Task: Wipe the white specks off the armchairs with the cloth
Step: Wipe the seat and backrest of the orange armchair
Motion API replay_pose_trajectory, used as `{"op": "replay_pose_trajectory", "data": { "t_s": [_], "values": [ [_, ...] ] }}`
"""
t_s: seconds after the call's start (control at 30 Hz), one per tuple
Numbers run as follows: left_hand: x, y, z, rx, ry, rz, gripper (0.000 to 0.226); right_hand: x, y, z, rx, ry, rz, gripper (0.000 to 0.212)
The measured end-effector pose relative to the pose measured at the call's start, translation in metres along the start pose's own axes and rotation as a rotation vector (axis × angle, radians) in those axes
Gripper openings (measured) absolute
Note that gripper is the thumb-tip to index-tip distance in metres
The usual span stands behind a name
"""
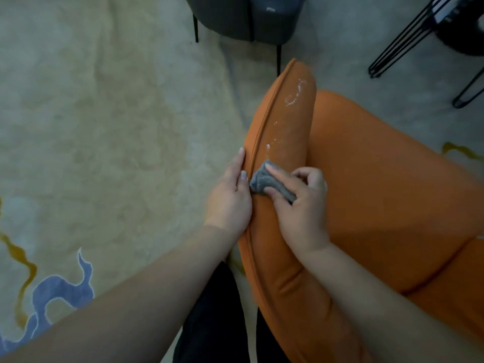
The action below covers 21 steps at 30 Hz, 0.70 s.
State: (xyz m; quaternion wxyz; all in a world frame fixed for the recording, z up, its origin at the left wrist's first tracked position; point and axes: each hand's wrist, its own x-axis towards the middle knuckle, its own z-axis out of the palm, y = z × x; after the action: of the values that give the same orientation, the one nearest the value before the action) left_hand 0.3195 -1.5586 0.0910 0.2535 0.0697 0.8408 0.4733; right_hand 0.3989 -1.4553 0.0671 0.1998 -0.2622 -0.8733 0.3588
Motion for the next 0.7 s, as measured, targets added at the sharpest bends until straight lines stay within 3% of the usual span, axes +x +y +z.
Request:
{"op": "replay_pose_trajectory", "data": {
  "t_s": [0.2,0.47,0.7],
  "values": [
    [0.023,0.005,-0.011,0.022,-0.133,0.03,0.047,0.081,-0.001,0.027,0.001,0.101,0.169,0.043],
    [0.058,0.01,-0.013,0.021,-0.263,0.077,0.049,0.032,-0.01,0.02,-0.038,0.155,0.065,0.045],
    [0.085,0.03,0.002,0.023,-0.171,0.091,0.044,0.117,0.007,0.035,0.004,0.236,0.222,0.043]
  ]
}}
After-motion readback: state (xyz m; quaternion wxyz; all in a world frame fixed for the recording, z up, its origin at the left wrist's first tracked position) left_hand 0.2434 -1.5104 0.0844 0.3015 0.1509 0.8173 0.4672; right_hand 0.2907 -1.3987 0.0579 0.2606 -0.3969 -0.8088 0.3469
